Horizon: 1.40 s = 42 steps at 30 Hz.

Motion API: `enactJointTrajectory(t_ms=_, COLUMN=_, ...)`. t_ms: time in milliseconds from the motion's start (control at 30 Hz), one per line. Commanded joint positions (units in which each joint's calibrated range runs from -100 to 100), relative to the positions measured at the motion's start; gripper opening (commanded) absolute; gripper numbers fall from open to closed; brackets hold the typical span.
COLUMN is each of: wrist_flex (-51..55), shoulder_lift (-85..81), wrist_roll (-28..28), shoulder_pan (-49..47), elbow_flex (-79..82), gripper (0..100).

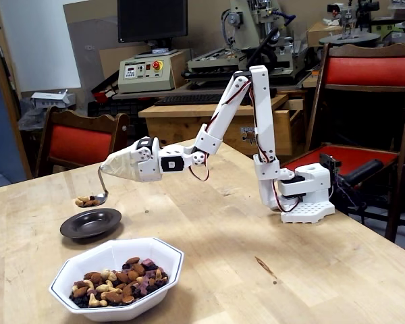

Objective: Use spoon to take food

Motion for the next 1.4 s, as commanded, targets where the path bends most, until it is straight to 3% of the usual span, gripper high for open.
enactJointTrajectory(t_ms=0, wrist_flex=-1.34, shoulder_lift=-1.74, wrist_roll=-0.10, shoulder_pan=0.56, elbow_flex=-0.67, gripper=4)
enactJointTrajectory(t_ms=833, wrist_flex=-1.42, shoulder_lift=-1.74, wrist_roll=0.49, shoulder_pan=1.82, elbow_flex=-0.59, gripper=4)
enactJointTrajectory(t_ms=1367, wrist_flex=-1.02, shoulder_lift=-1.74, wrist_roll=7.23, shoulder_pan=1.30, elbow_flex=-0.59, gripper=4)
